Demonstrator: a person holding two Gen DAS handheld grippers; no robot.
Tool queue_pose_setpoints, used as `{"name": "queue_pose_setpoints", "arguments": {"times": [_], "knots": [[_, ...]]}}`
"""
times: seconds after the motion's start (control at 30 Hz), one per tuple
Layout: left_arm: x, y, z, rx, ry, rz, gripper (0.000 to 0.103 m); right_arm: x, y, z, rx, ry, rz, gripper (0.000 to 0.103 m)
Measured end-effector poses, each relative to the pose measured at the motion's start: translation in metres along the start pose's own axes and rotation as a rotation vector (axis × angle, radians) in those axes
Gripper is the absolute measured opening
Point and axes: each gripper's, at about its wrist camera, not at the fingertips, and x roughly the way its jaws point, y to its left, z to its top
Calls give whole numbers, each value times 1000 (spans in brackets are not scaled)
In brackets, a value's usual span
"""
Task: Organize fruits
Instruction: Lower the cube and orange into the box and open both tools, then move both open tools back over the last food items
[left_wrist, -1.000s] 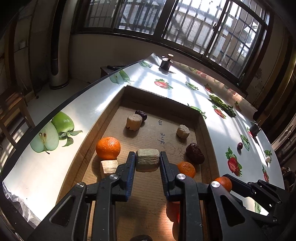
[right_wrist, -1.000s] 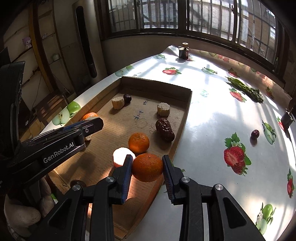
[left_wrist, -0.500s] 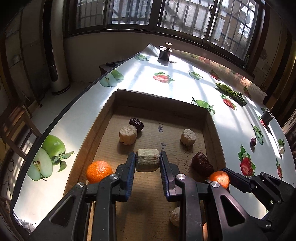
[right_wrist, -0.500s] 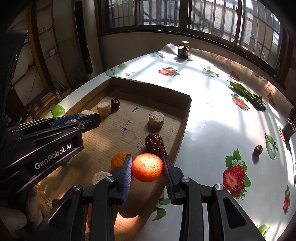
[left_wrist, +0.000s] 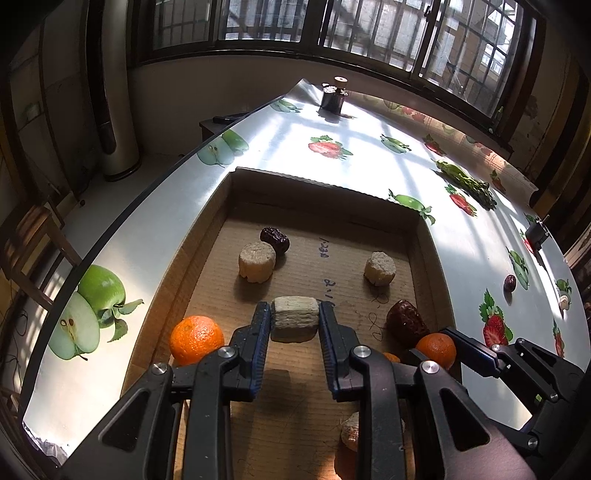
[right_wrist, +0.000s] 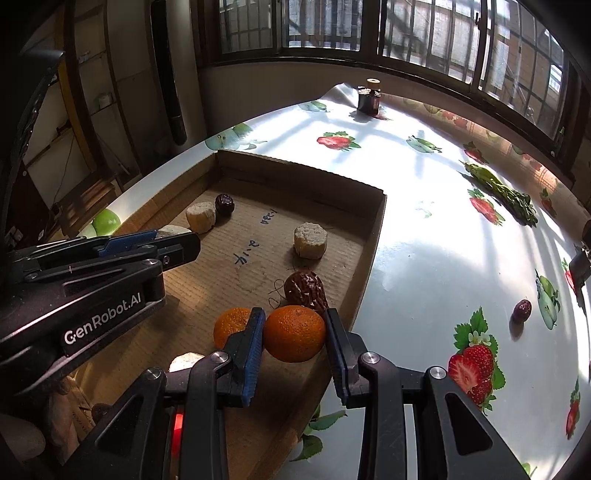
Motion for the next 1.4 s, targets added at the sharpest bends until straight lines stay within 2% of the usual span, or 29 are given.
{"name": "queue_pose_setpoints", "arguments": {"times": [0.2,0.5,0.7,0.77,1.23,1.4], "knots": [[-3,1,-1,-11,-12,7,41,-1,-1,0,9,0,15,36],[-8,1,-5,-22,-17,13,54,-6,-1,-2,25,-1,33,37],[-19,-4,-8,-17,-25,33,55,-20,-3,-4,35,-31,37,53],[-25,-6,-9,-15,-38,36,57,-24,-4,-5,41,-39,36,55],[-65,-34,-22,32,-94,24,61,-55,-33,-27,117,-79,26,62],[-79,-53,-27,64,-112,0,68,-69,-51,-40,155,-94,7,64]]}}
